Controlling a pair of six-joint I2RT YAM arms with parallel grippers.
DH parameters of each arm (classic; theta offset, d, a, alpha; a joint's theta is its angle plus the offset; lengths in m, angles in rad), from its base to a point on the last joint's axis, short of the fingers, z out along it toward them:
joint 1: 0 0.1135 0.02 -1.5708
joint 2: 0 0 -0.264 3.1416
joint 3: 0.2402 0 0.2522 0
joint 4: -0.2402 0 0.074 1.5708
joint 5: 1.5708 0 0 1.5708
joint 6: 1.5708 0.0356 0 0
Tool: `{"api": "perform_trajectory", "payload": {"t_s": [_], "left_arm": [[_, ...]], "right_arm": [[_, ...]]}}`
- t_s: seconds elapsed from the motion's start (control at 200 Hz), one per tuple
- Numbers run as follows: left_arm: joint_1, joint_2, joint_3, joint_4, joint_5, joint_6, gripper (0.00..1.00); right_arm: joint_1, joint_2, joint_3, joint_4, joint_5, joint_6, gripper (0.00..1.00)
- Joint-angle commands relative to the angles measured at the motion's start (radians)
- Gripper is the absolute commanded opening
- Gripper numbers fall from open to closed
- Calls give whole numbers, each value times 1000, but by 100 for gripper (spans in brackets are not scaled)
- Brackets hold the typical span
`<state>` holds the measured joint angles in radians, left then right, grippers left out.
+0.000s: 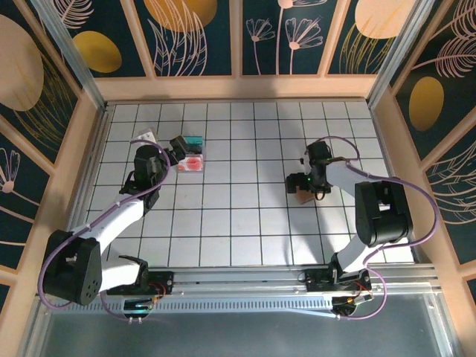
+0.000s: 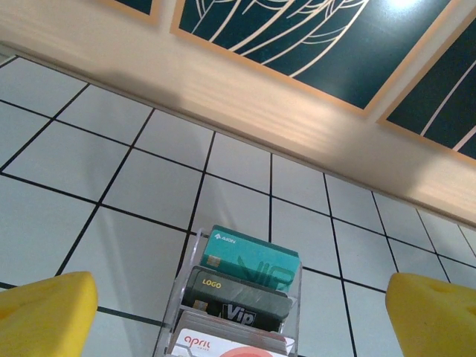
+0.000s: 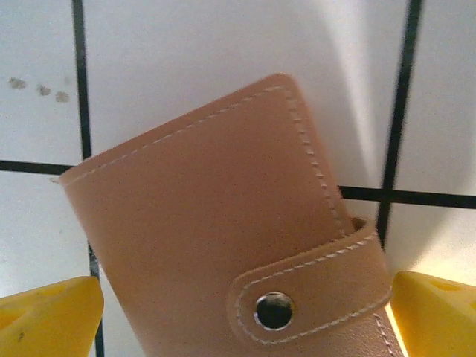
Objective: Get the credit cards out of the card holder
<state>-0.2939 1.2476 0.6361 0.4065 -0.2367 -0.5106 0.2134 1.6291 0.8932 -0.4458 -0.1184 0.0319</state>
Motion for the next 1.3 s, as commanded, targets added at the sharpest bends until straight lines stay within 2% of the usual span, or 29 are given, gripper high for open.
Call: {"api": "perform_trajectory", "payload": {"t_s": [0.0,0.17,0.39,0.596,0.676,0.891,1.131,1.296], "left_arm": [[-5,6,36,-7,-3,-12,99],[-7,5,46,-14,5,-15,99],[-7,1,55,-26,6,-19,99],[-6,0,82,-65,-3,-26,99],[-7,0,98,-89,-1,-36,99],[-7,4,150,-156,18,-82,99],[-12,29,191,-181,124,-166,99],[-98,101,250,-192,190,-200,99]], "right_arm": [[22,10,10,-20,-28,-8,99],[33,21,17,-37,-31,15,98],[82,78,44,-78,51,50,90],[109,82,52,-67,81,51,71],[118,55,48,-52,79,51,67],[128,-65,-2,72,22,49,59],[156,-191,-54,234,-30,64,55],[182,-258,-85,366,-107,94,55]]}}
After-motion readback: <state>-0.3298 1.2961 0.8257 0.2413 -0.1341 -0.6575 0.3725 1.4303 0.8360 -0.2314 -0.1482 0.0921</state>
